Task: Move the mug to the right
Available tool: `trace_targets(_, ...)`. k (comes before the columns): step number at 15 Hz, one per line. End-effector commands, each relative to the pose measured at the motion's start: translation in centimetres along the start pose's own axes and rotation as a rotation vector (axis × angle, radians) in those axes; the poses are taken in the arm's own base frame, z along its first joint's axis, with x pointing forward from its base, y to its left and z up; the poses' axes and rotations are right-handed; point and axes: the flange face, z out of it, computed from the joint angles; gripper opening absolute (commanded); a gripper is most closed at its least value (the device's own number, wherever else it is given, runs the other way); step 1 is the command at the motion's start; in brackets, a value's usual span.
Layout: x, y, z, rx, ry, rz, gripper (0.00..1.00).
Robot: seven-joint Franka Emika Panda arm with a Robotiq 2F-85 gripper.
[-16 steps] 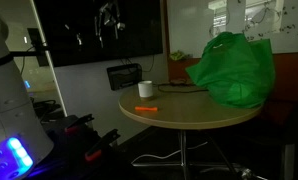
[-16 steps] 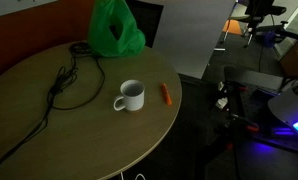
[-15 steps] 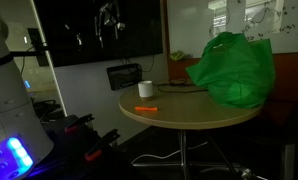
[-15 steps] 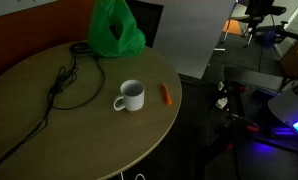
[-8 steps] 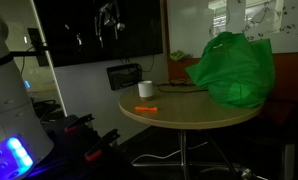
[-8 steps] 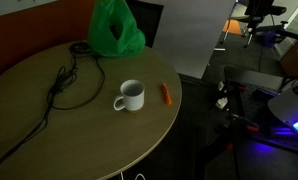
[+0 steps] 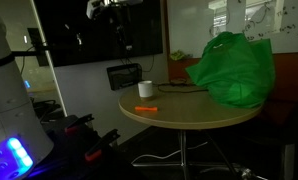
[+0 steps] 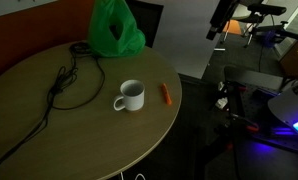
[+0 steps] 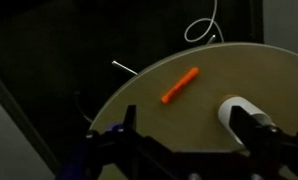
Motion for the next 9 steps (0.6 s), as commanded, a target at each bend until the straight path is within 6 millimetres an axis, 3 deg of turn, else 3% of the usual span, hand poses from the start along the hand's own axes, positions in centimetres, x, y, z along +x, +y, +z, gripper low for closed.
trace_targets(1, 3.3, -3.9, 4.1, 0.028, 0.038, 0.123, 1.00)
trace_targets(5, 6.5, -8.4, 9.3, 0.034, 0.044, 0.195, 1.00)
trace_targets(9, 10.7, -11.1, 13.3, 0.011, -0.002, 0.257, 1.00)
